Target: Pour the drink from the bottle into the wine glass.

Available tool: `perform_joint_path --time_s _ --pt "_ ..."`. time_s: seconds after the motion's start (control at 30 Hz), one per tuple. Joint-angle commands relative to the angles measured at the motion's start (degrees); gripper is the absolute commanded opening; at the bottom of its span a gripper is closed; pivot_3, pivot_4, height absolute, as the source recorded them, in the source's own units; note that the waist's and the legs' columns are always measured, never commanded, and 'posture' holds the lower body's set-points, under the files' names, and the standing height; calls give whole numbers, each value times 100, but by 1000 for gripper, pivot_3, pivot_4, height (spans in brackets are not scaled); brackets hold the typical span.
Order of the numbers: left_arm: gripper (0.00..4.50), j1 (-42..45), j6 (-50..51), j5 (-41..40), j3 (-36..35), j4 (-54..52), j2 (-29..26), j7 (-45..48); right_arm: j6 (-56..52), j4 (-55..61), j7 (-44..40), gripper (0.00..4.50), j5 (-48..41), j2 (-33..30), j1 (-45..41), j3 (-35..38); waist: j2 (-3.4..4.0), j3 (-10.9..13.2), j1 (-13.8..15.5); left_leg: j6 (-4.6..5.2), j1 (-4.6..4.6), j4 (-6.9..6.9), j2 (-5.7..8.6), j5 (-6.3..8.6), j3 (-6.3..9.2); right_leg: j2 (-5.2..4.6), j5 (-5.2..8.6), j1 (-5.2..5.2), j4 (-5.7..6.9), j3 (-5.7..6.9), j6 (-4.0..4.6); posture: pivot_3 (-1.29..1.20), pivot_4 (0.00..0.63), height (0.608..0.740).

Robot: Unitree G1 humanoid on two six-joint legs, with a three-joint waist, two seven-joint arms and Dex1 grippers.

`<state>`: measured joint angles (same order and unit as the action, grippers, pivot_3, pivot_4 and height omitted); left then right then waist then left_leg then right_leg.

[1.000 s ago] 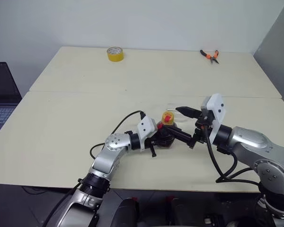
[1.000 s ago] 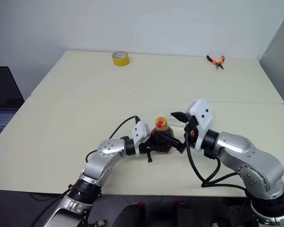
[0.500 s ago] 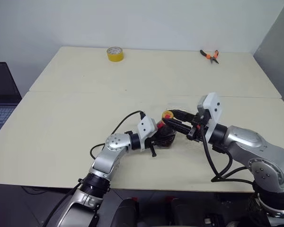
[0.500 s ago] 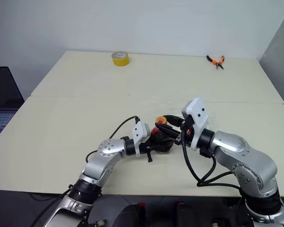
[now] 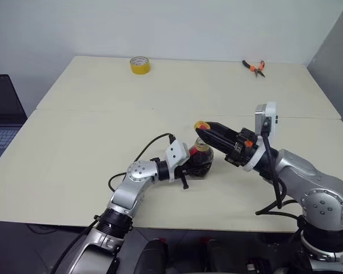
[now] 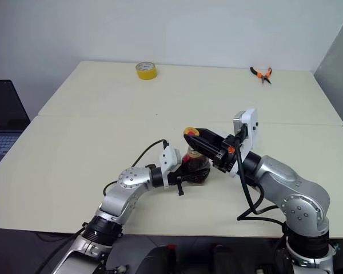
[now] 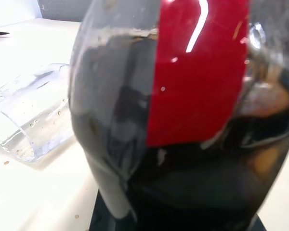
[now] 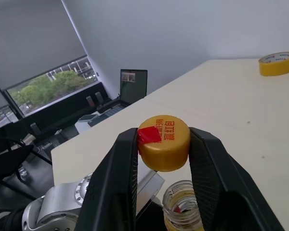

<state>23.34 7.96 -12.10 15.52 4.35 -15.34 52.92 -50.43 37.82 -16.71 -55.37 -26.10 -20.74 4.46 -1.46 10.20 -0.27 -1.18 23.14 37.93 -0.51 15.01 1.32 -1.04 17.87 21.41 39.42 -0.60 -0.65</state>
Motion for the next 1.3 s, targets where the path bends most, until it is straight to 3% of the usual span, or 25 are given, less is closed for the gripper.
perform_joint_path --time_s 0.03,0.2,0.3,0.57,0.83,1.17,1.3 --pt "637 40 -144 -15 -42 -219 33 -47 689 184 17 1216 975 -322 386 227 0 0 16 0 2 1 0 0 1 0 0 0 -3 1 0 0 150 740" --pt "637 -10 -144 -38 -74 -255 32 -102 1195 311 -510 1207 784 -510 1683 1323 0 0 20 0 6 0 0 0 0 0 0 1 -4 1 -1 0 150 740" --pt "637 -20 -153 -52 -72 -254 40 -117 1537 78 -715 1207 1100 -562 2439 1727 0 0 20 0 5 -1 0 0 1 0 0 0 -4 1 -1 0 150 740" --pt "637 82 -198 -67 -67 -146 151 -104 3134 -1325 -918 1207 3238 -674 3419 1301 3 -2 -3 0 -16 -7 -7 0 -10 12 1 -6 3 -15 -2 0 150 740" --pt "637 156 -223 -63 -62 -76 184 -40 3790 -2450 -1217 1207 3645 -339 3211 902 8 -4 6 -2 -16 -5 -5 -1 -17 11 1 -6 2 -21 -2 0 150 740" --pt "637 137 -239 -54 -92 -92 158 -68 3826 -2723 -1567 4492 3683 -415 3510 753 10 -6 6 -2 -19 -7 -7 0 -15 10 1 -10 2 -19 -1 0 150 740" --pt "637 118 -273 -40 -140 -83 151 -141 3867 -2425 -1547 4500 3585 -396 3577 891 11 -7 10 -2 -20 -6 -7 -1 -14 10 1 -10 2 -18 -1 0 150 740"
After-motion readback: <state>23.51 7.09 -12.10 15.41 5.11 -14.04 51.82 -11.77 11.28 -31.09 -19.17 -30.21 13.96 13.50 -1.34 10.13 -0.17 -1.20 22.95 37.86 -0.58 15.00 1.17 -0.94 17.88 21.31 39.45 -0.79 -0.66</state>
